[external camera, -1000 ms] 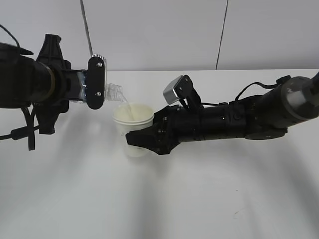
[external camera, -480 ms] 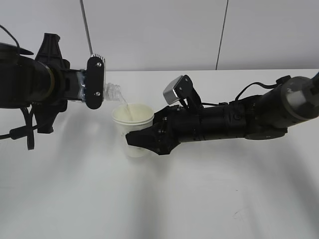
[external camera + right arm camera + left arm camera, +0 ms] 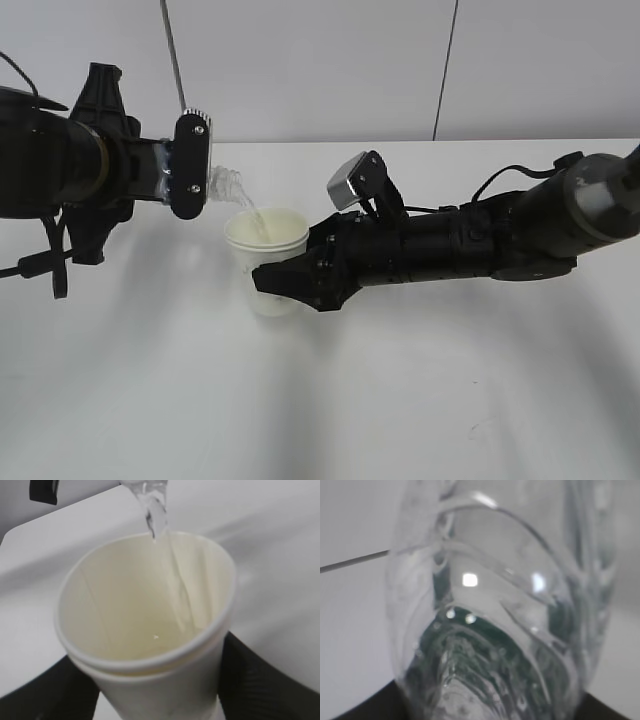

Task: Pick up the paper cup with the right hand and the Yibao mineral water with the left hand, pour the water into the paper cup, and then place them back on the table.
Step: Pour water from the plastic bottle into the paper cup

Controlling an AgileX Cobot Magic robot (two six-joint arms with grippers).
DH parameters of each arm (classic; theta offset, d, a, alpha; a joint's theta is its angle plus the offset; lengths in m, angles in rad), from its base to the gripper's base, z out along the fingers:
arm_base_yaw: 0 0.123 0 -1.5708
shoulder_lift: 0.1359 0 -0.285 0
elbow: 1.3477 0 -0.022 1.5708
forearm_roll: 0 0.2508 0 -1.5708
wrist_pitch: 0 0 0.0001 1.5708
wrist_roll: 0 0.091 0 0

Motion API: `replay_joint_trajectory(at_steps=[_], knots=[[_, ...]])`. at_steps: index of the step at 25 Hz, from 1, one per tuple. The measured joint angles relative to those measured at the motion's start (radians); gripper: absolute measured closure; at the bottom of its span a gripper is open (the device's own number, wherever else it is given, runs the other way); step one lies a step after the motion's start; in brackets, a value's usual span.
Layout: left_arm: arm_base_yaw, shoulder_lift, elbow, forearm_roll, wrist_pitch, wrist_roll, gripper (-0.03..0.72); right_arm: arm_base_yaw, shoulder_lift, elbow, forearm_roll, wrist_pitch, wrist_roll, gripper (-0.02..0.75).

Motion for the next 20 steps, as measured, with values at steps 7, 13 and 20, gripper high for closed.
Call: replay_joint_trajectory(at_steps=[7, 13, 20], knots=[[0.000, 0.000, 0.000, 0.001, 0.000, 0.000, 0.363, 0.000, 0.000, 0.000, 0.000, 0.000, 0.000, 0.228], [0.000, 0.000, 0.000, 0.009, 0.000, 0.000, 0.366, 0.000, 0.000, 0.000, 0.000, 0.000, 0.000, 0.228], [0.000, 0.000, 0.000, 0.031, 0.000, 0.000, 0.366, 0.000, 0.000, 0.000, 0.000, 0.002, 0.000, 0.228]])
